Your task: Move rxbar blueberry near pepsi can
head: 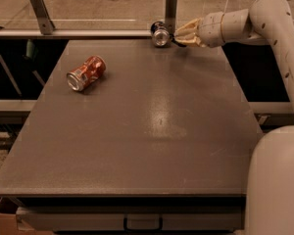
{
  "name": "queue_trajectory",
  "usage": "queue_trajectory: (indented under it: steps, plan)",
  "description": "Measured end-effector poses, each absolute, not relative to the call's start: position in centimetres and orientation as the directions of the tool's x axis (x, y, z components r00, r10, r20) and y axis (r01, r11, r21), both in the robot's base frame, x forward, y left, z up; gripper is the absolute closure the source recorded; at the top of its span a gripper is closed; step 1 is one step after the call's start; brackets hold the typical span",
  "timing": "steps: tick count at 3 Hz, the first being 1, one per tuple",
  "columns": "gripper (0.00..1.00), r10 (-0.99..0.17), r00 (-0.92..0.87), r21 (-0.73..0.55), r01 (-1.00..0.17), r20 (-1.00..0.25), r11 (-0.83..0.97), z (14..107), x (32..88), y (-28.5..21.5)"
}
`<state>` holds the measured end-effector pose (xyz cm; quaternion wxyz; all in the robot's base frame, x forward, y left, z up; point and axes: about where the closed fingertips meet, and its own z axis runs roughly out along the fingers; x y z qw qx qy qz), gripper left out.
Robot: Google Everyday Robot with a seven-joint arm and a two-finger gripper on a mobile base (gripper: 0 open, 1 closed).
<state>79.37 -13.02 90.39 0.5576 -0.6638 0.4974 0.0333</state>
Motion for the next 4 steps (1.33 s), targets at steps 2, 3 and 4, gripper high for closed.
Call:
queue_trajectory:
  steps: [2,3,4]
  plan:
    - [0.12,-0.648,0.492,-0.718,-0.685,-0.581,0.123,89.1,82.2,-13.2]
    - [0.00,-0.662,0.486,-0.723,-0.679,-0.571,0.125,88.8,83.0,-13.6]
    - [0.00,-0.679,0.465,-0.724,-0.674,-0.568,0.145,89.3,83.2,-14.9]
